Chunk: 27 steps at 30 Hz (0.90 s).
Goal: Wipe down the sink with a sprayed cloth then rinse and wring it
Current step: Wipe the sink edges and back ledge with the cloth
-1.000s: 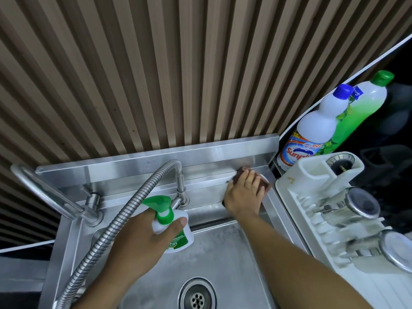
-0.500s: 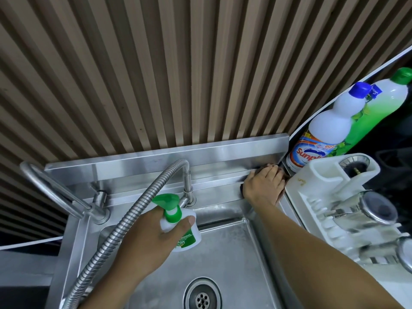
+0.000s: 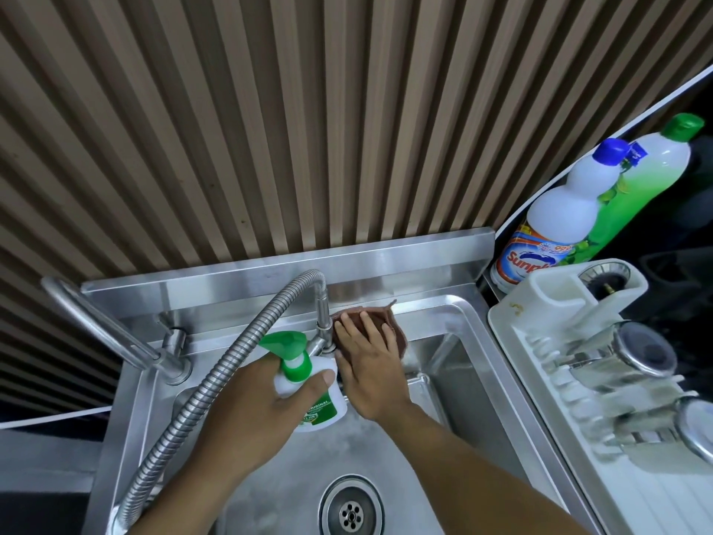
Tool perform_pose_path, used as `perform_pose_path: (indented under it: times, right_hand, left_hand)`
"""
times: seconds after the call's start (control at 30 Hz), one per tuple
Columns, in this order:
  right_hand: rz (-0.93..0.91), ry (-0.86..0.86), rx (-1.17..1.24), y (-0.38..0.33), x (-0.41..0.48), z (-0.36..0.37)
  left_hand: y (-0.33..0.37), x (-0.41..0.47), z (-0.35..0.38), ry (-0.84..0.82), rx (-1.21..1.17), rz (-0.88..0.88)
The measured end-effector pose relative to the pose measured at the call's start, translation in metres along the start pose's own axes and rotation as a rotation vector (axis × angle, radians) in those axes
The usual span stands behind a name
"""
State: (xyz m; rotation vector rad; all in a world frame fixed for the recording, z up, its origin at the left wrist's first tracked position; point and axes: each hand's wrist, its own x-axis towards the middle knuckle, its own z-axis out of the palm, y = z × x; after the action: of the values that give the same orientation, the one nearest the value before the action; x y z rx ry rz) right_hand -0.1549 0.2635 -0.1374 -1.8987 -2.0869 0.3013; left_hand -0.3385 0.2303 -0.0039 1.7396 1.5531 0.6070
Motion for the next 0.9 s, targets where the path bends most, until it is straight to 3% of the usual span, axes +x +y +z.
perform_pose_path:
  times: [0.17,0.43,0.6,0.9]
  right_hand:
    - [-0.025,0.007,-0.061,0.023,-0.014,-0.015]
    - [0.455,0.006,-0.196,0.068,-0.007,-0.041]
    - [0.688,0.068,-0.102,0.061,0.014,-0.041]
    - [0.231,0.093,-0.048,-0.004,0.012,-0.009]
  left_hand:
    - [-0.003,0.0,0.001,0.011,-0.004,-0.026]
    - [-0.002,-0.001,0.0,-0.016,-0.008,-0.041]
    - [0.003,-0.004,-0.003,-0.036,-0.024,-0.036]
    - [0.002,-0.001,-0.001,-0.038,-0.041,-0.007]
